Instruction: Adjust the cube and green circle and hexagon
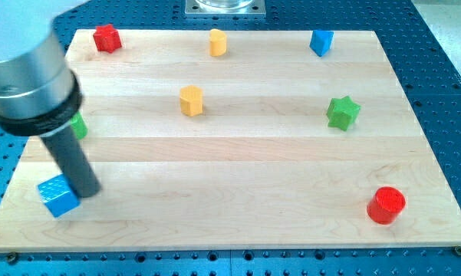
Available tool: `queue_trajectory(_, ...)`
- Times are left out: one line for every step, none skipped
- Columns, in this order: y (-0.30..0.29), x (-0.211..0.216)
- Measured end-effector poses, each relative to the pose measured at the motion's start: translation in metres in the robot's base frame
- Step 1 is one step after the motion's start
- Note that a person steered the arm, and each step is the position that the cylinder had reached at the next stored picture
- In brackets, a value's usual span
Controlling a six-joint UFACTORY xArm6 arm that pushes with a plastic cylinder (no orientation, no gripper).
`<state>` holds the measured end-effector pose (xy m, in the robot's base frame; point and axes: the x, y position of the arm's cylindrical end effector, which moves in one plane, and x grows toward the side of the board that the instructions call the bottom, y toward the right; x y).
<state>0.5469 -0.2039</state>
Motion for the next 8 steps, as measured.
queue_trajectory(-0.003, -0.035)
queue_trajectory(-0.007, -0.097)
queue_trajectory(-0.008, -0.099)
queue_trajectory(-0.049, -0.075)
queue_trajectory(-0.093, -0.091)
queue_trajectory(-0.066, -0.104)
queue_trajectory(-0.027, -0.123)
queue_trajectory(-0.018, -0.193)
